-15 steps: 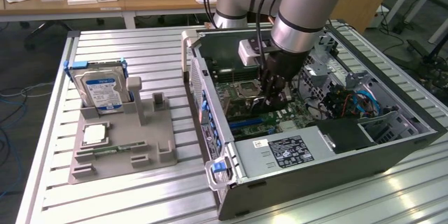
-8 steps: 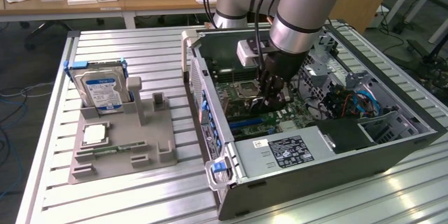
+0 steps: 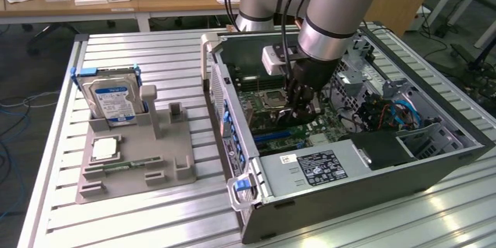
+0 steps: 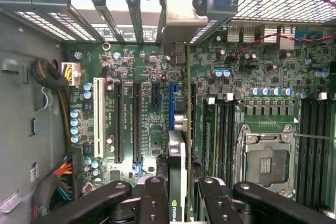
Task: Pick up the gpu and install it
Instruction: 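Insert the gpu into the slot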
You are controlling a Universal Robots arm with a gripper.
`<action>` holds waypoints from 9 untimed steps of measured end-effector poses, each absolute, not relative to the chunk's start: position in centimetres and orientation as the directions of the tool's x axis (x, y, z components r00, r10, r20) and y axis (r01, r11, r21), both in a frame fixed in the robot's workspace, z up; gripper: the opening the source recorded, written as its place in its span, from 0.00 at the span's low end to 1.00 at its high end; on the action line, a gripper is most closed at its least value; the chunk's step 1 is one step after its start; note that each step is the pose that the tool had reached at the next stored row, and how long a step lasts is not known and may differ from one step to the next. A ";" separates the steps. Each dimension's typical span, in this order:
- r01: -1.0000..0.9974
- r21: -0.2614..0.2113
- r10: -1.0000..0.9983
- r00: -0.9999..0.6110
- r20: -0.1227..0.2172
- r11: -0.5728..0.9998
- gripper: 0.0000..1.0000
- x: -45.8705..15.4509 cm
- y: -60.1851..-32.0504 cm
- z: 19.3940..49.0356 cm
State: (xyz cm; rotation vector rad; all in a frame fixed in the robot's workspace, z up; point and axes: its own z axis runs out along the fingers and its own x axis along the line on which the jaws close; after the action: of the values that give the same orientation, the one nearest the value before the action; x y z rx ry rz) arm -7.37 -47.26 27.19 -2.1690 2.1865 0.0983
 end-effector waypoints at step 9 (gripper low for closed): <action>-1.000 0.003 -0.996 -0.008 -0.088 0.008 0.27 -7.6 -47.3 27.1</action>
State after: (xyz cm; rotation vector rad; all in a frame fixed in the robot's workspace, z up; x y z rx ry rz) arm -7.63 -47.26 27.10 -2.1689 2.1864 0.0980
